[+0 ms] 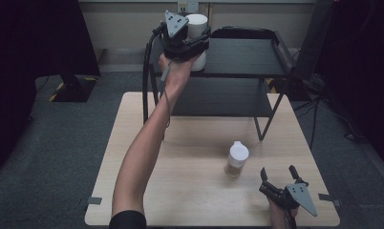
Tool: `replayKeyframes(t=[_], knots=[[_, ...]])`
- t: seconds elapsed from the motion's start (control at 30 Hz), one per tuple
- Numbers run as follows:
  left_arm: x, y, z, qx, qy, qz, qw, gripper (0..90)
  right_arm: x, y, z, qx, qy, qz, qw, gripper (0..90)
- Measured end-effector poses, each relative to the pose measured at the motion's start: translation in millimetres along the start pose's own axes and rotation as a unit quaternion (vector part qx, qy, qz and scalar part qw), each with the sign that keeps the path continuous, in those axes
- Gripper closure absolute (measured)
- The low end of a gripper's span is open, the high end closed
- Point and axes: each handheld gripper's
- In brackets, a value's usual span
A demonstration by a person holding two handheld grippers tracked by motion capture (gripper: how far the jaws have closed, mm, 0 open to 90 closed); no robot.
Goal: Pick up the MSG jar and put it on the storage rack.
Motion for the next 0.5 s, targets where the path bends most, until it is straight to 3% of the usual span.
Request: replayKeyframes(t=[0.07,0.13,0.17,0.23,0.3,0.37,0.5], knots=[[-0.8,-0.3,0.7,-0.002,0.001,-0.002,1.0000,34.0,0.0,0.0,0.0,0.000,0.000,0.000,1.0000,0.6],[-3.4,0.5,7.4,-0.020,0.006,-0.012,0.9997,31.0,0.0,0.0,0.0,0.000,0.000,0.000,1.0000,0.6],[-3.3,0.7,10.1,-0.030,0.008,-0.014,0.9994,21.3,0.0,0.0,0.1,0.000,0.000,0.000,1.0000,0.6],[-3.4,0.4,4.5,-0.020,-0.016,-0.013,0.9996,17.0,0.1,0.0,0.3,-0.001,0.000,0.000,1.0000,0.6],[-3.2,1.7,8.0,-0.031,-0.021,-0.011,0.9992,6.3,0.2,0.0,0.7,-0.002,0.000,0.001,1.0000,0.6],[-3.6,2.4,11.5,-0.039,-0.016,-0.011,0.9990,0.2,0.2,0.0,0.7,-0.002,0.000,0.000,1.0000,0.6],[1.4,-2.3,19.5,-0.052,0.004,0.009,0.9986,0.2,0.2,-0.1,0.8,-0.002,0.001,0.001,1.0000,0.6]])
Point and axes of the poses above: each handheld gripper's, and its own axes: y roughly forward along the jaws, x roughly out of its underside, z roughly to its right, and after that the axes turned 8 degrees about -y, right-handed
